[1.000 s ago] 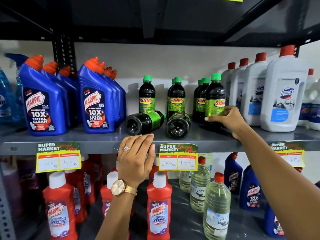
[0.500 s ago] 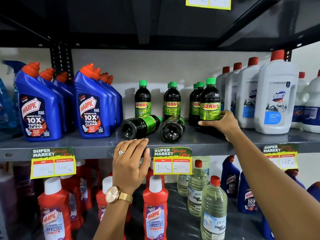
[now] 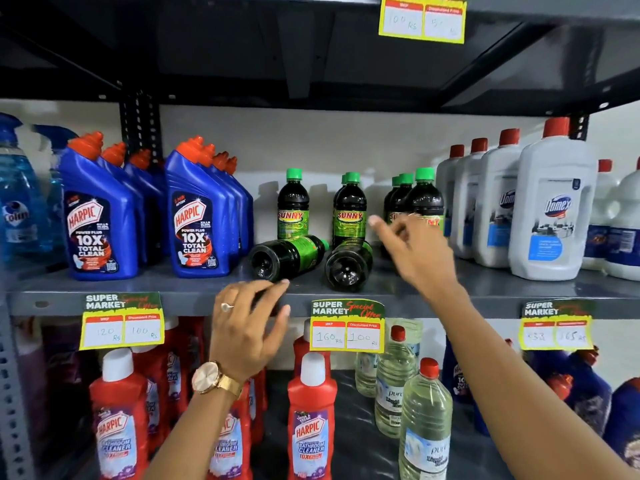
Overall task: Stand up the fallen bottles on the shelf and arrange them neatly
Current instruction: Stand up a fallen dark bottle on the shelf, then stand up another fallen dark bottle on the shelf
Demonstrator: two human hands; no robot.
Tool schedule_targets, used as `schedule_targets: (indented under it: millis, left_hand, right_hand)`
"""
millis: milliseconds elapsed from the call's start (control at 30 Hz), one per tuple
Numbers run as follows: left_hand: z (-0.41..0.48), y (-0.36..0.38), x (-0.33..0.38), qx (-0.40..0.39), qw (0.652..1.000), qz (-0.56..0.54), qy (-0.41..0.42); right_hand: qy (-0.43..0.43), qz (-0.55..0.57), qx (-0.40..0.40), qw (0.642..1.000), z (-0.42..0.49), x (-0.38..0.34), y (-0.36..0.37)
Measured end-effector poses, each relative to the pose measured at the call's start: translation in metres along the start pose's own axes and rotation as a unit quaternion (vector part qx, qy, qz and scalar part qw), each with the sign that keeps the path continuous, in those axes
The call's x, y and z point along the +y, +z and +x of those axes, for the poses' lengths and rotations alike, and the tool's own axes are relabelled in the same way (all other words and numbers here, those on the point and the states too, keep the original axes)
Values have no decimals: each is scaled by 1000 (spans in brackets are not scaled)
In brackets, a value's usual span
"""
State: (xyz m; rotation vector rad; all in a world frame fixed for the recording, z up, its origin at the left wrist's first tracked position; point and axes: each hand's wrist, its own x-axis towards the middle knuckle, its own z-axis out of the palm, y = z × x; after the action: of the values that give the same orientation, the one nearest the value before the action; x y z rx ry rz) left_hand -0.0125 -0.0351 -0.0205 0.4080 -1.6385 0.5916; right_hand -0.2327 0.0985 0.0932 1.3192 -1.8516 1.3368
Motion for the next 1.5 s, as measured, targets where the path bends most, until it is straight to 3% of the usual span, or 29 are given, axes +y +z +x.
schedule_targets:
  millis: [100, 167, 267, 400, 567, 667, 733, 833, 933, 1033, 1133, 1200, 1367, 1500]
  left_hand:
    - [-2, -11, -22, 17, 997, 41, -61]
    - [-4, -16, -30, -5, 996, 60, -61]
    - [-5, -19, -30, -47, 995, 75, -51]
    - [-4, -23, -29, -72, 993, 74, -57]
    - [-5, -24, -30, -79, 993, 64, -59]
    - [-5, -22, -29, -76, 993, 57, -73]
    - [-5, -21, -28, -69, 993, 53, -76]
    - [-6, -21, -28, -66, 993, 55, -78]
    - [-5, -20, -28, -65, 993, 53, -81]
    - [-5, -20, -27, -60, 993, 54, -85]
    - [-5, -20, -24, -55, 993, 52, -90]
    - [-4, -19, -25, -52, 993, 54, -89]
    - [-6, -14, -24, -36, 993, 52, -98]
    - [-5, -14, -21, -36, 992, 51, -107]
  right_hand:
    - [138, -48, -231, 962, 10, -23, 16]
    - [273, 5, -331, 903, 24, -34, 17]
    - [355, 42, -430, 829, 41, -40, 20]
    - [376, 125, -383, 835, 33, -28, 30]
    - [299, 260, -209, 894, 16, -18, 36]
    - [193, 181, -93, 960, 19, -18, 38]
    - [147, 105, -68, 981, 22, -19, 40]
    - [121, 27, -73, 990, 25, -14, 46]
    - [152, -2, -98, 984, 32, -8, 49]
    - [186, 123, -127, 966, 33, -4, 52]
    - [220, 254, -202, 920, 27, 7, 58]
    - [215, 248, -215, 920, 26, 12, 60]
    - [162, 114, -153, 968, 24, 7, 64]
    - [190, 241, -167, 937, 26, 11, 61]
